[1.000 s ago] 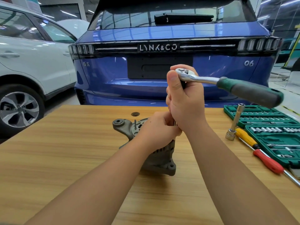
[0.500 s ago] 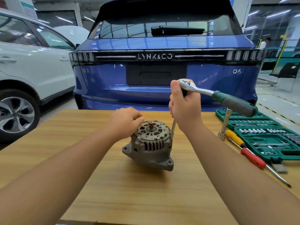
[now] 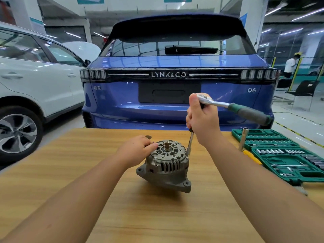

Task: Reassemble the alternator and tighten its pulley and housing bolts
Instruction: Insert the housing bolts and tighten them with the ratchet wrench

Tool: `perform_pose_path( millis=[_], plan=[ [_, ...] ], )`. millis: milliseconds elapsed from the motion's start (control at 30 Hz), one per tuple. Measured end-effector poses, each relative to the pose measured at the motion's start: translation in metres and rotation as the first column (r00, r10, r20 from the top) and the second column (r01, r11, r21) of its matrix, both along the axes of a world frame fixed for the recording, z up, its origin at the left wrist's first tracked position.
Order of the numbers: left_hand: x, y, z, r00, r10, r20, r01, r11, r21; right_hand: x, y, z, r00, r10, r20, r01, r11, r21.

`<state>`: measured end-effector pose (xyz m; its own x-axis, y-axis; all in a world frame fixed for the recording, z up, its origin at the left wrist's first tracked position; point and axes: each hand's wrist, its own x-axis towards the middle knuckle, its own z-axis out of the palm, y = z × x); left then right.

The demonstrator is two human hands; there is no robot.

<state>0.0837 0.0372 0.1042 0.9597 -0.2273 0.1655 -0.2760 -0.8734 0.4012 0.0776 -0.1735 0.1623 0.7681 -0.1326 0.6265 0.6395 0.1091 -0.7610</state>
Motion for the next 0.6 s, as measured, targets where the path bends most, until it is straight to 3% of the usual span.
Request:
perform_pose_path(
  millis=[300,600],
  plan=[
    [0.005,-0.004,-0.005,0.999,0.043,0.02,-0.044,0.999,0.027,-0.005,0.011,0.006,0.998,0.055,0.004,-0.055,0.998,-0.004],
    [-0.009,-0.016,-0.007,0.98,0.179,0.087,-0.193,0.96,0.204,-0.024,0.038,0.01,0.986,0.164,-0.001,-0.164,0.986,-0.025]
  ],
)
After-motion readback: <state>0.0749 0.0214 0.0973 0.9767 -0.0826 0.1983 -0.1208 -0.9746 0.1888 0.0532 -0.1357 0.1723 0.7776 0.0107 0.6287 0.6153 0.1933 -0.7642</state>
